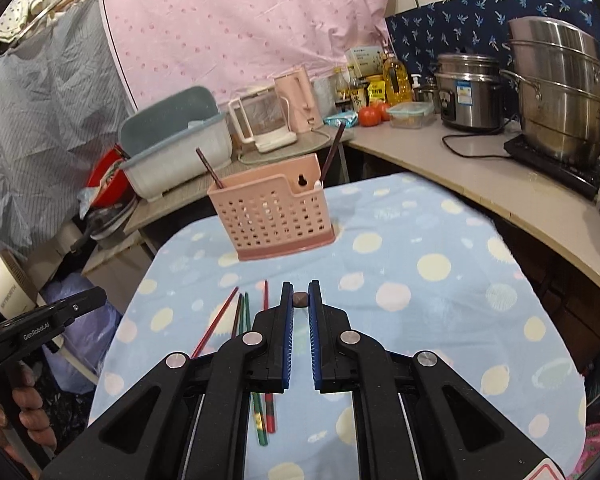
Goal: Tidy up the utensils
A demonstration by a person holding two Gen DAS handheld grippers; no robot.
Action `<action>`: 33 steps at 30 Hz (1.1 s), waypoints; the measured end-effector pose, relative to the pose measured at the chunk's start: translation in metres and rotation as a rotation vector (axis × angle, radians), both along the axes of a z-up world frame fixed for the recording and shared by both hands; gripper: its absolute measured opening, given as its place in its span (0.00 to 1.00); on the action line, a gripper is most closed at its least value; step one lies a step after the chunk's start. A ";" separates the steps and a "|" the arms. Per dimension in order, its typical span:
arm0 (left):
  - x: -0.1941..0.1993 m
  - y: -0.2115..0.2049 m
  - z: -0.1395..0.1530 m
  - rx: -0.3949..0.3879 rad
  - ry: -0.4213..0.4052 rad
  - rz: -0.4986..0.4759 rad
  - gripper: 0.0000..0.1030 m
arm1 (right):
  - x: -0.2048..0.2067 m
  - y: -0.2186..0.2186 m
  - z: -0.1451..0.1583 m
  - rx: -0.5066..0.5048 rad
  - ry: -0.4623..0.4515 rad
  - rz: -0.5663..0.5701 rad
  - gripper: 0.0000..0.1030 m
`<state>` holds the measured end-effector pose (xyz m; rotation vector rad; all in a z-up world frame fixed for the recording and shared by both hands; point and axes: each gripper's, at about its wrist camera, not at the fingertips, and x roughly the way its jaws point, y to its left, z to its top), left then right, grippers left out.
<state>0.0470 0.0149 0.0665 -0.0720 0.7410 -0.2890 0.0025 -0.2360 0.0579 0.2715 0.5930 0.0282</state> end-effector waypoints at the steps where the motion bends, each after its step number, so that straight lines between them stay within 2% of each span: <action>1: 0.000 0.001 0.000 -0.003 0.004 0.001 0.00 | 0.000 -0.001 0.002 0.001 -0.005 -0.002 0.07; 5: 0.000 0.007 -0.022 0.011 0.048 0.005 0.02 | -0.004 0.002 -0.005 -0.003 0.011 0.003 0.07; 7: -0.001 0.009 -0.048 0.042 0.098 0.009 0.16 | -0.008 0.003 -0.014 0.015 0.035 0.010 0.07; 8: -0.002 0.010 -0.060 0.058 0.120 0.020 0.30 | -0.010 0.004 -0.019 0.024 0.048 0.015 0.07; 9: -0.003 0.012 -0.074 0.063 0.141 0.020 0.37 | -0.012 0.005 -0.023 0.029 0.057 0.019 0.07; 15: -0.004 0.029 -0.142 0.112 0.266 0.048 0.36 | -0.019 0.013 -0.031 0.032 0.082 0.033 0.07; 18: -0.006 0.034 -0.153 0.108 0.271 0.057 0.36 | -0.020 0.015 -0.030 0.028 0.082 0.035 0.07; 22: -0.005 0.033 -0.152 0.111 0.252 0.051 0.32 | -0.020 0.017 -0.031 0.025 0.086 0.036 0.07; 24: -0.004 0.031 -0.152 0.118 0.249 0.038 0.13 | -0.020 0.019 -0.032 0.023 0.089 0.037 0.07; 25: -0.004 0.031 -0.152 0.112 0.252 0.032 0.10 | -0.020 0.019 -0.033 0.022 0.091 0.037 0.07; 29: -0.006 0.029 -0.148 0.089 0.266 0.014 0.07 | -0.021 0.020 -0.034 0.023 0.096 0.038 0.07; 33: -0.010 0.028 -0.127 0.056 0.235 0.008 0.07 | -0.022 0.019 -0.029 0.023 0.077 0.036 0.07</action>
